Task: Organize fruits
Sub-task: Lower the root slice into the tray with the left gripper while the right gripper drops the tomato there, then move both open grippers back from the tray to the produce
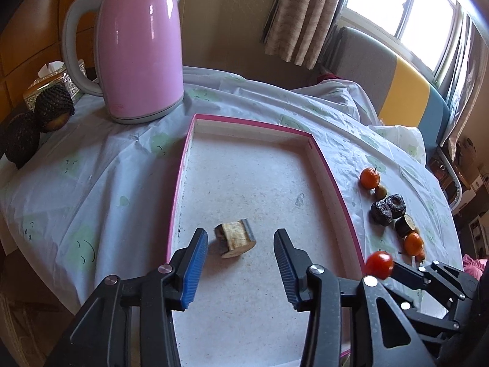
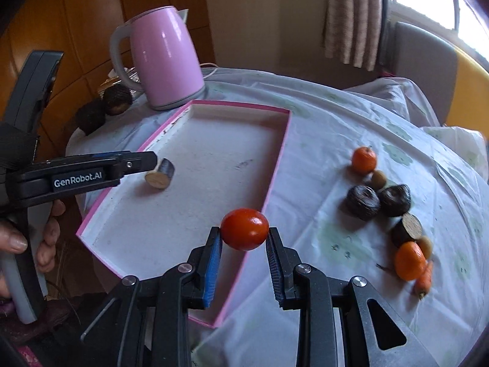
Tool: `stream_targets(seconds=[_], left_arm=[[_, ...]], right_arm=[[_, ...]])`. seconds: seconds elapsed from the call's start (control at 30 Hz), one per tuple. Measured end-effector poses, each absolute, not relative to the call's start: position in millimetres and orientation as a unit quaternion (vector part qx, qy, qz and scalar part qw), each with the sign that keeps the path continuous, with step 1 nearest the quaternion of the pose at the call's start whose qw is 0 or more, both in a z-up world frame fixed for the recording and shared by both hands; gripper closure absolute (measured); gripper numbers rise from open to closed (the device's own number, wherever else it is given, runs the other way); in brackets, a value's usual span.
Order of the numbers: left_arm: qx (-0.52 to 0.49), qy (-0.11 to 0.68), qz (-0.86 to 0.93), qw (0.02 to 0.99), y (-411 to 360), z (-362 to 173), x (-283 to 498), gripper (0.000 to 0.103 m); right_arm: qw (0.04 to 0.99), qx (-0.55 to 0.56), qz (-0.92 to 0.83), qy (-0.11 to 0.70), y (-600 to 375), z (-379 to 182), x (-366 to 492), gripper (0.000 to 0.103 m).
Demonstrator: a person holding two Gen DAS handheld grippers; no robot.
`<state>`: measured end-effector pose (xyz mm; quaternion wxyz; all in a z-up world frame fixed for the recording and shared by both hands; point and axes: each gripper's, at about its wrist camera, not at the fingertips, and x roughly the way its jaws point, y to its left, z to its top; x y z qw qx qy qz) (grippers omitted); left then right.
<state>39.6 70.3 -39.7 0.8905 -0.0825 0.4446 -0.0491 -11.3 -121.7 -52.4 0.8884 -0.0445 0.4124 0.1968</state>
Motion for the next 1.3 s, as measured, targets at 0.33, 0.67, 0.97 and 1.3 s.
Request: stream_targets(seconds=[0.33, 0.67, 0.97, 1.3], left_arm=[[-0.108, 0.438, -0.015, 0.892, 102, -39, 37, 0.057], [-0.114, 0.439, 0.004, 0.891, 115, -42, 35, 0.057], [-0.105, 0.442, -0.015, 0.891, 102, -40, 35, 0.057], [-0.088, 0.444, -0.033, 0.891, 84, -39, 34, 0.057]], right_arm=[[0.879, -0.097, 0.217, 0.414, -59, -57, 12, 0.073], [0.895, -0.126, 0.189, 0.383, -40, -55, 8, 0.056], [0.913, -0.115, 0.145, 0.362, -60, -46, 4, 0.044], [0.923, -0.076, 0.093, 0.365, -97, -42, 5, 0.043]])
